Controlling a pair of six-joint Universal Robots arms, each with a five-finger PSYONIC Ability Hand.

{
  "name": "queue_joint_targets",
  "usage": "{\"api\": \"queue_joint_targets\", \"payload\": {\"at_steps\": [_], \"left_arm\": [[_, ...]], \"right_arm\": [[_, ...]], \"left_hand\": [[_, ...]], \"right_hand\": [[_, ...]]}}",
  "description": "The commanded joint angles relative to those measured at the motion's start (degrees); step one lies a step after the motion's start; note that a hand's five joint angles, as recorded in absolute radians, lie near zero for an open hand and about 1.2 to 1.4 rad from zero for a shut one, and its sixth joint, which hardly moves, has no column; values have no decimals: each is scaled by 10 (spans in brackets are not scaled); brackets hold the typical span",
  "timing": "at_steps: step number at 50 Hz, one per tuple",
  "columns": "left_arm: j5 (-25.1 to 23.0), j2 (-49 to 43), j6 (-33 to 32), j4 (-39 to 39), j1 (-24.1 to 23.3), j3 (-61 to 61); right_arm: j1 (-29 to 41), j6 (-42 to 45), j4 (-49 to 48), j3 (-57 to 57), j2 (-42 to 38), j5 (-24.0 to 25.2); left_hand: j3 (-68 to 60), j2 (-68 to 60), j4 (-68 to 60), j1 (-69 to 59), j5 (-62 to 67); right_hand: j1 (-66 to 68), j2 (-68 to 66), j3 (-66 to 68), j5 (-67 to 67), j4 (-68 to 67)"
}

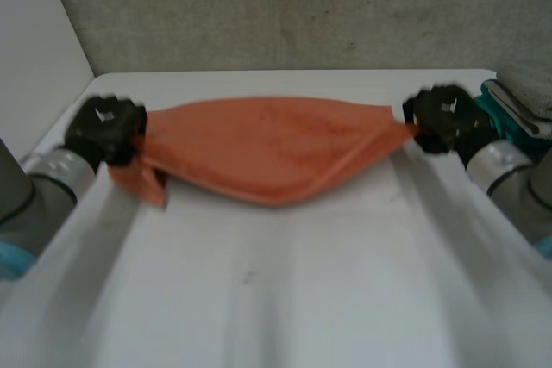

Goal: Fold the laundry.

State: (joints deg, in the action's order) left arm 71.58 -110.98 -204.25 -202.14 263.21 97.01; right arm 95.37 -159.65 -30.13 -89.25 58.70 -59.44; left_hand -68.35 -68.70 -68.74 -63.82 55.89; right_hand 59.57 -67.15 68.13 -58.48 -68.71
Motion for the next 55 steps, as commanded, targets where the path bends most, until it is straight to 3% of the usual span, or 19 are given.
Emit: {"api": "queue_joint_targets", "payload": {"at_steps": [1,3,7,15,19,23,28,32,36,39,48,55], "left_arm": [[-22,-23,-74,-11,10,33],[-32,-13,-72,10,12,33],[-51,10,-62,58,19,34],[-41,62,-20,147,36,58],[-3,98,26,165,49,83],[43,130,72,175,67,106],[34,129,98,186,75,120],[7,88,86,190,79,113],[-17,39,55,185,72,79],[-18,17,41,174,58,55],[35,-85,13,140,-3,-69],[66,-154,-8,175,-25,-160]], "right_arm": [[-13,47,61,-29,-1,-4],[-14,42,77,-31,10,-4],[-18,34,93,-37,30,-4],[-25,24,89,-54,36,-6],[-25,24,86,-55,29,-10],[-24,29,85,-53,24,-15],[-21,30,86,-53,24,-16],[-19,31,87,-55,26,-16],[-19,35,89,-58,26,-16],[-19,39,89,-58,26,-15],[-22,55,91,-62,25,-15],[-24,58,93,-62,22,-14]], "left_hand": [[25,29,29,-20,-1],[207,210,211,161,-182],[421,424,425,376,-396],[539,543,543,494,-515],[526,529,530,481,-501],[378,382,382,333,-354],[302,306,306,257,-278],[316,319,319,270,-291],[443,447,447,398,-418],[470,474,474,425,-446],[489,492,493,444,-464],[474,477,478,428,-449]], "right_hand": [[204,-128,119,-115,-113],[204,-128,119,-115,-113],[204,-128,119,-115,-113],[204,-128,119,-115,-113],[204,-128,119,-115,-113],[204,-128,119,-115,-113],[204,-128,119,-115,-113],[204,-128,119,-115,-113],[204,-128,119,-115,-113],[204,-128,119,-115,-113],[204,-128,119,-115,-113],[204,-128,119,-115,-113]]}}
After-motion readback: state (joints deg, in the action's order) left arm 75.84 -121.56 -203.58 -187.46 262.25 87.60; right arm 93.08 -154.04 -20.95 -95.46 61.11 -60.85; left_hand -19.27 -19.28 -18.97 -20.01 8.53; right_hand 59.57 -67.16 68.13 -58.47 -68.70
